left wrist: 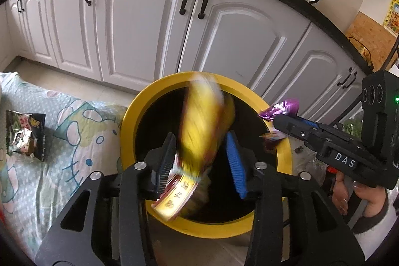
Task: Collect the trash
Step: 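Open both grippers to drop the wrappers into the bin, then move both open grippers back toward the remaining trash on the blanket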
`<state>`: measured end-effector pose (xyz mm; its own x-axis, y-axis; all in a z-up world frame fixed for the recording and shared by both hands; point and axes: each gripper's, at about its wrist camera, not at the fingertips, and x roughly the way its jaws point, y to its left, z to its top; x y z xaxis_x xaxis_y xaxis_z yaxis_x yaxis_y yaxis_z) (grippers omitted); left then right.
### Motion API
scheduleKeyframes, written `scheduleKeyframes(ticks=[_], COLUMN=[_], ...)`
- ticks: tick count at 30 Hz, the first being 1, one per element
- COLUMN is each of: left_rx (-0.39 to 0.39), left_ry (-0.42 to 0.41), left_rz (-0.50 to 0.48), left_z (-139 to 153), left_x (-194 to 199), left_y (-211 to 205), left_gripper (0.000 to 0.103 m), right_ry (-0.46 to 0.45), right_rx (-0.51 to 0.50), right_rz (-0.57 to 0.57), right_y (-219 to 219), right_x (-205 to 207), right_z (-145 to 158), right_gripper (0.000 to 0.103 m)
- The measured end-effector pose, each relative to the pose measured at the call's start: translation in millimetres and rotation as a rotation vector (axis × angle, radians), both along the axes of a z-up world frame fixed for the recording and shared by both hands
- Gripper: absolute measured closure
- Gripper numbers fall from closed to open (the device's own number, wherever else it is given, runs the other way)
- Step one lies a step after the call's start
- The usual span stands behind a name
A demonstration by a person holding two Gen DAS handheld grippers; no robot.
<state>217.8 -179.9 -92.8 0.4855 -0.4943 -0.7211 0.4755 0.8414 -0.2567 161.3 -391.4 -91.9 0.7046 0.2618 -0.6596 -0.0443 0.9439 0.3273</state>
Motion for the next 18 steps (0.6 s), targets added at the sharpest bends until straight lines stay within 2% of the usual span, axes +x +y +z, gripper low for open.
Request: scheduleKeyframes(ticks=[2,6,9,11,13,15,18], left_rx=[0.002,0.0,0.003,-0.001,0.0,-0.005,-0.014], left_ry=[-0.002,-0.014,-0.038,-0.057,-0.074,-0.089,-0.125], left_rz=[0.006,0.016,0.041,0.062,0.083,0.101,0.123], left_z=[0.3,4.4,10.0,15.3,20.0,25.7,38.7], left_x=[0.6,-1.1,-3.7,-7.0,-10.3,-13.9,-20.8], left_y=[0.3,4.5,11.0,17.5,23.3,28.7,36.3], left_gripper=[0.056,0.052,0.036,0.03,0.017,0.011,0.011], right_ry=[-0.001,-0.009,-0.025,-0.035,-0.053,-0.076,-0.114], right_rx=[0.003,0.0,-0.008,-0.013,-0.029,-0.032,-0.025], right_rz=[-0.002,-0.02,-0.037,-0.049,-0.062,-0.065,-0.072], right_y=[-0.1,-2.8,-5.6,-8.0,-8.6,-8.0,-5.7], right_x=[0.4,-1.5,-3.6,-5.8,-7.9,-10.8,-15.8], right_z=[0.1,3.3,7.3,10.0,14.0,19.4,29.8], right_gripper=[0.069,0.065,0.059,0.056,0.051,0.05,0.04])
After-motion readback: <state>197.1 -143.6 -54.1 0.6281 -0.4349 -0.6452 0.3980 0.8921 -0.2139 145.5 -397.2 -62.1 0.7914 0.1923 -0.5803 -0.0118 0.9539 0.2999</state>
